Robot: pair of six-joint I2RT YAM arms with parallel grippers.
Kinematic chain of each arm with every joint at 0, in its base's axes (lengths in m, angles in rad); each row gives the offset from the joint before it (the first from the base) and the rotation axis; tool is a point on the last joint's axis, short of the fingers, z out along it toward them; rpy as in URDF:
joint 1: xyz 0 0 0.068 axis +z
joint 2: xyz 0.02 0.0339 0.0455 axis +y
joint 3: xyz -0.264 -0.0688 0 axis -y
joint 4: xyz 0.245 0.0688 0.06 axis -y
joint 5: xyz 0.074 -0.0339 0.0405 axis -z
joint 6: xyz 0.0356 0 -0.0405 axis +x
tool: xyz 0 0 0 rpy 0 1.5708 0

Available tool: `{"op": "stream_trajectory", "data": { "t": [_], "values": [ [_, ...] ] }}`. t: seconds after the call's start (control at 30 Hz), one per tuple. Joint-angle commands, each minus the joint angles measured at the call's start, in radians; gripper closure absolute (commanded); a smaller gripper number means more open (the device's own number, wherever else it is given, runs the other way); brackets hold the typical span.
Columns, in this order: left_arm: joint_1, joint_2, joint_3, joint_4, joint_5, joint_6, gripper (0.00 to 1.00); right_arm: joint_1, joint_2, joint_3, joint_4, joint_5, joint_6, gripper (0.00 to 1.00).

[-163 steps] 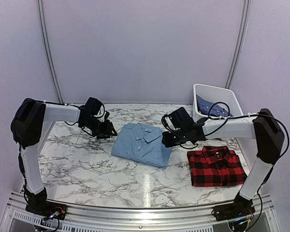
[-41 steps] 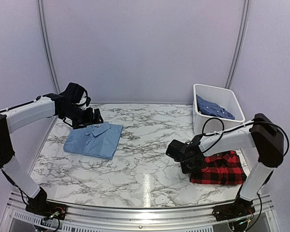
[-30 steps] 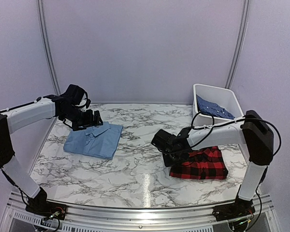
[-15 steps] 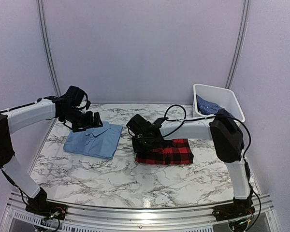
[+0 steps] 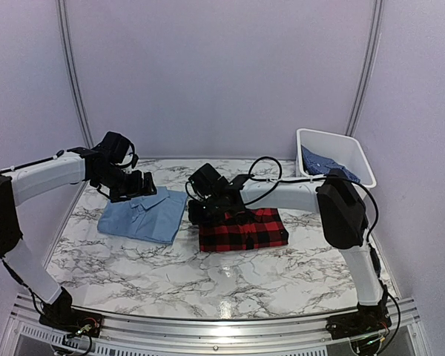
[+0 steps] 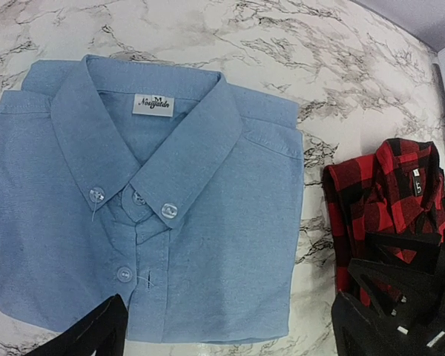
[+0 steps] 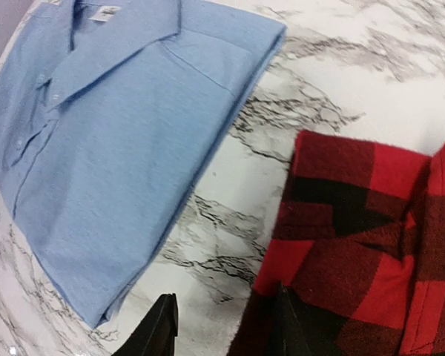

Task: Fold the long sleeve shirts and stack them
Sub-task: Move the square-folded shirt to the center of the board, then adjust the square-folded shirt at the center of the board.

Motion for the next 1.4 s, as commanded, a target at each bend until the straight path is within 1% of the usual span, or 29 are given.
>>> {"op": "stream_trajectory", "data": {
  "t": [0.0, 0.1, 0.2, 0.3, 0.47, 0.6, 0.77, 0.87, 1.0, 1.13, 1.2, 1.27, 1.37],
  "values": [
    [0.008, -0.011, -0.001, 0.015, -0.044, 0.002, 0.01, -0.011, -0.021, 0.072, 0.087, -0.166, -0.041, 0.57],
    [0.040, 0.000, 0.006, 0.015, -0.054, -0.001, 0.01, -0.018, -0.007, 0.073, 0.140, -0.259, -0.033, 0.51],
    [0.088, 0.021, 0.014, 0.014, -0.060, 0.010, 0.01, -0.038, 0.005, 0.059, 0.199, -0.338, -0.006, 0.50],
    [0.141, 0.055, 0.024, 0.016, -0.069, 0.022, 0.01, -0.057, 0.021, 0.056, 0.230, -0.364, 0.011, 0.49],
    [0.211, 0.087, 0.041, 0.027, -0.038, 0.022, 0.01, -0.077, 0.078, 0.090, 0.258, -0.413, 0.038, 0.48],
    [0.237, 0.084, 0.044, 0.028, -0.026, 0.027, 0.01, -0.079, 0.125, 0.111, 0.264, -0.400, 0.043, 0.48],
    [0.260, 0.073, 0.036, 0.027, -0.039, 0.037, 0.01, -0.079, 0.144, 0.093, 0.272, -0.328, 0.050, 0.48],
    [0.285, 0.080, 0.029, 0.029, -0.071, 0.032, 0.01, -0.076, 0.169, 0.097, 0.286, -0.319, 0.055, 0.48],
    [0.324, 0.102, 0.020, 0.050, -0.067, 0.013, 0.01, -0.065, 0.217, 0.140, 0.279, -0.318, 0.060, 0.49],
    [0.335, 0.110, 0.010, 0.060, -0.056, 0.003, 0.01, -0.054, 0.251, 0.165, 0.280, -0.296, 0.063, 0.52],
    [0.335, 0.103, 0.001, 0.062, -0.057, 0.002, 0.01, -0.053, 0.268, 0.176, 0.281, -0.296, 0.068, 0.56],
    [0.336, 0.092, -0.008, 0.064, -0.062, 0.002, 0.01, -0.050, 0.280, 0.185, 0.284, -0.297, 0.068, 0.62],
    [0.338, 0.084, -0.022, 0.064, -0.065, 0.000, 0.01, -0.050, 0.289, 0.211, 0.271, -0.307, 0.049, 0.78]
  ]
}}
